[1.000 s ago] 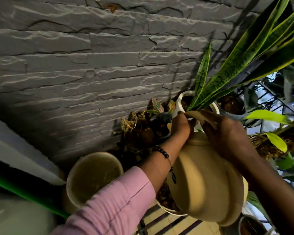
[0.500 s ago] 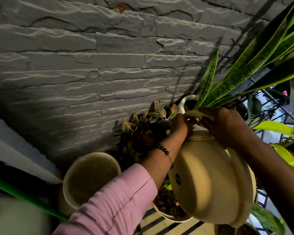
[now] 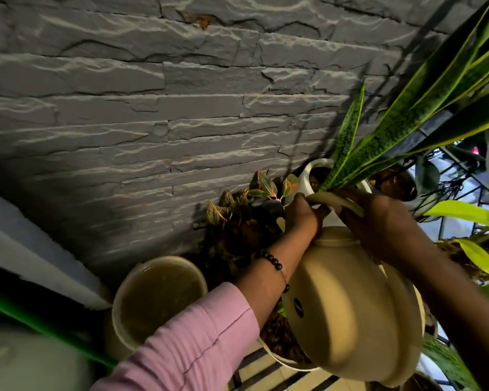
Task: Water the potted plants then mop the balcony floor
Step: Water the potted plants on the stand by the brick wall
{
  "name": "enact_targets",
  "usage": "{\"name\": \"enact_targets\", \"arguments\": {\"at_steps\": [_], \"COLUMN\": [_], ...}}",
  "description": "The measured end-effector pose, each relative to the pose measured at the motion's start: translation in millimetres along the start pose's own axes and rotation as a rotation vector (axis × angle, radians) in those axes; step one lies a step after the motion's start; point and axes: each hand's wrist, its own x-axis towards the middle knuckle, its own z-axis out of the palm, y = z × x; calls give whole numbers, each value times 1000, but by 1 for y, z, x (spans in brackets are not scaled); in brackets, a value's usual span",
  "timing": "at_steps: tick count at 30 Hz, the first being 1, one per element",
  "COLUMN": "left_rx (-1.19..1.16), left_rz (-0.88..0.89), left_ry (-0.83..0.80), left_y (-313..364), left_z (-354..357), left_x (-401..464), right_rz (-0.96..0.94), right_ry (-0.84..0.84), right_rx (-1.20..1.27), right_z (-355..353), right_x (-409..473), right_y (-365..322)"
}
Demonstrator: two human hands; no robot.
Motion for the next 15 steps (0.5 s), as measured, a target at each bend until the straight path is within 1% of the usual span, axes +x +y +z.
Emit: {"name": "enact_targets", "arguments": {"at_steps": [2, 4, 6, 9, 15], "left_rx": [88, 181, 222, 282, 387], "left_rz": [65, 152, 231, 331, 452], "left_ry": [13, 18, 28, 30, -58], "left_y": [-10, -24, -35, -49, -75], "left_z": [4, 5, 4, 6, 8], "left_x": [-7, -14, -26, -43, -69], "right_rz": [74, 159, 228, 281, 355], "right_ry": [37, 35, 38, 55, -69], "right_rx": [46, 90, 143, 203, 441], "right_z": [10, 22, 34, 51, 78], "right_x": [-19, -40, -64, -100, -148], "right_y": [5, 12, 18, 22, 28]}}
